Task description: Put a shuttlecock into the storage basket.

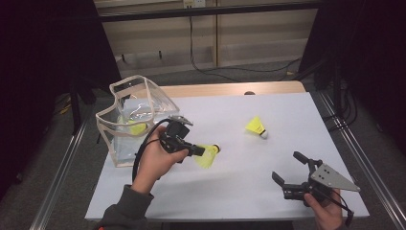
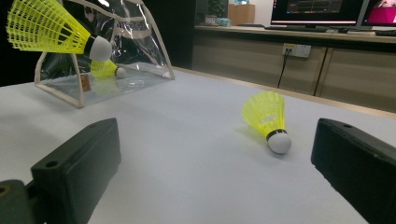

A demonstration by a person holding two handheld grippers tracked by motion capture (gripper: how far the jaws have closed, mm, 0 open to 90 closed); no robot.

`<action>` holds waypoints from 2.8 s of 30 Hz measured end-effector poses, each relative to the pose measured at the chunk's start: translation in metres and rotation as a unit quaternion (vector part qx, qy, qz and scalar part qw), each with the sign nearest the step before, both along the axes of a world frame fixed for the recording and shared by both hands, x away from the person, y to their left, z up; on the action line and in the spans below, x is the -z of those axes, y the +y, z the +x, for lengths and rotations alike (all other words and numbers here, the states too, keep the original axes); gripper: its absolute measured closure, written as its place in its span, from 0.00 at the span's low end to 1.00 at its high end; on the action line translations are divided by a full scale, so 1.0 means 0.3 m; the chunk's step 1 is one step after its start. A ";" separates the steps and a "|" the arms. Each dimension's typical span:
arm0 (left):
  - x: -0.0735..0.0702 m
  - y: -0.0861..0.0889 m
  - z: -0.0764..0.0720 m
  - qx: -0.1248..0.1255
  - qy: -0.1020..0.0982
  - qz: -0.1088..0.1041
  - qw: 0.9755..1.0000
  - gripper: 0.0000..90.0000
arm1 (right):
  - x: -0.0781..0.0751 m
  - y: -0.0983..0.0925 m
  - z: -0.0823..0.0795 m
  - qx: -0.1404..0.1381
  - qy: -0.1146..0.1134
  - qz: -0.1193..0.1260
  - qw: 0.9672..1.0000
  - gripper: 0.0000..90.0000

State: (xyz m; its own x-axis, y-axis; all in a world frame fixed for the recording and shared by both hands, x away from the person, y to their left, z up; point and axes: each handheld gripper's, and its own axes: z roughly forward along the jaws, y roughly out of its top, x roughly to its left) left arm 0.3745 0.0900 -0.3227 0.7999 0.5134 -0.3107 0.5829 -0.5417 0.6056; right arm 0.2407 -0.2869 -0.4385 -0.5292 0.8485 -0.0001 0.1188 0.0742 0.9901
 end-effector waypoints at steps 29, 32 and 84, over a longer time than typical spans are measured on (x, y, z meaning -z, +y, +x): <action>-0.102 0.021 0.042 -0.016 -0.004 0.003 1.000 0.99 | 0.000 0.004 0.006 0.000 -0.003 -0.001 1.000 0.01; -0.114 0.024 0.047 -0.012 -0.005 0.004 1.000 0.99 | 0.000 0.005 0.006 0.000 -0.003 -0.001 1.000 0.01; -0.248 0.098 0.107 -0.041 -0.018 0.009 0.999 0.99 | -0.002 0.007 0.002 -0.002 -0.003 -0.003 1.000 0.01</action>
